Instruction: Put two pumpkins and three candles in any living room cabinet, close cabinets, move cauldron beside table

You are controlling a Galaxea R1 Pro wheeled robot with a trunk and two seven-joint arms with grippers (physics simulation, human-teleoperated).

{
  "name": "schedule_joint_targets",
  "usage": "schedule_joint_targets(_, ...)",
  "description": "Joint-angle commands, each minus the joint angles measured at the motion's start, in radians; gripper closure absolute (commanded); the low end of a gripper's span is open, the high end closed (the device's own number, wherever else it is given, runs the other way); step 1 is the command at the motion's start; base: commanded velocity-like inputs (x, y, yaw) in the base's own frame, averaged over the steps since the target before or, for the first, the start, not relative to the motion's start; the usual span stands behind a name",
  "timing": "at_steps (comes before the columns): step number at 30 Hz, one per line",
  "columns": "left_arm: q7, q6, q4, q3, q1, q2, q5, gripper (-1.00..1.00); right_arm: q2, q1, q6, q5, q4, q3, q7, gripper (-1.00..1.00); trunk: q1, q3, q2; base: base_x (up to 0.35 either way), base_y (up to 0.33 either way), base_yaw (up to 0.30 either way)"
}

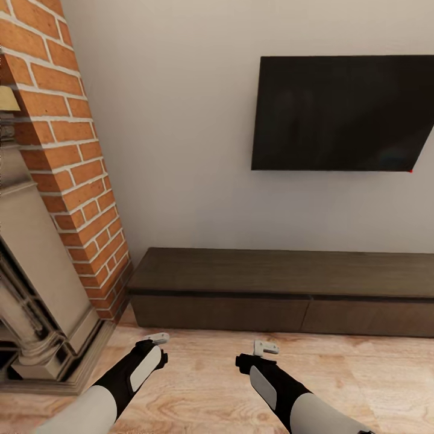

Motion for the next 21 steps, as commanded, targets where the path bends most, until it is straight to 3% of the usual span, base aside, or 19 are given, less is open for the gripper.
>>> schedule_joint_targets(1,0.008,-0.003,-0.001,-0.006,-0.001,0.001,0.008,-1.00,-0.001,-0.001,0.005,-0.006,-0.002,0.008,-0.008,-1.00,-0.004,0.001,0.007,0.000,0.000,0.067)
schedule_joint_targets(5,0.008,-0.044,0.009,-0.006,-0.001,0.001,0.012,-1.00,-0.001,-0.001,0.005,-0.006,-0.002,0.008,-0.008,-1.00,-0.019,0.007,0.035,0.000,0.000,0.068)
schedule_joint_targets(15,0.008,-0.066,0.032,-0.007,-0.001,0.001,0.005,-1.00,-0.004,-0.001,0.002,-0.005,-0.002,0.008,-0.005,-1.00,-0.019,-0.006,0.035,0.000,-0.001,0.056)
schedule_joint_targets(21,0.008,-0.067,0.032,-0.007,-0.001,0.001,0.005,-1.00,-0.004,-0.001,0.002,-0.005,-0.002,0.008,-0.002,-1.00,-0.019,-0.007,0.035,-0.046,-0.180,0.005)
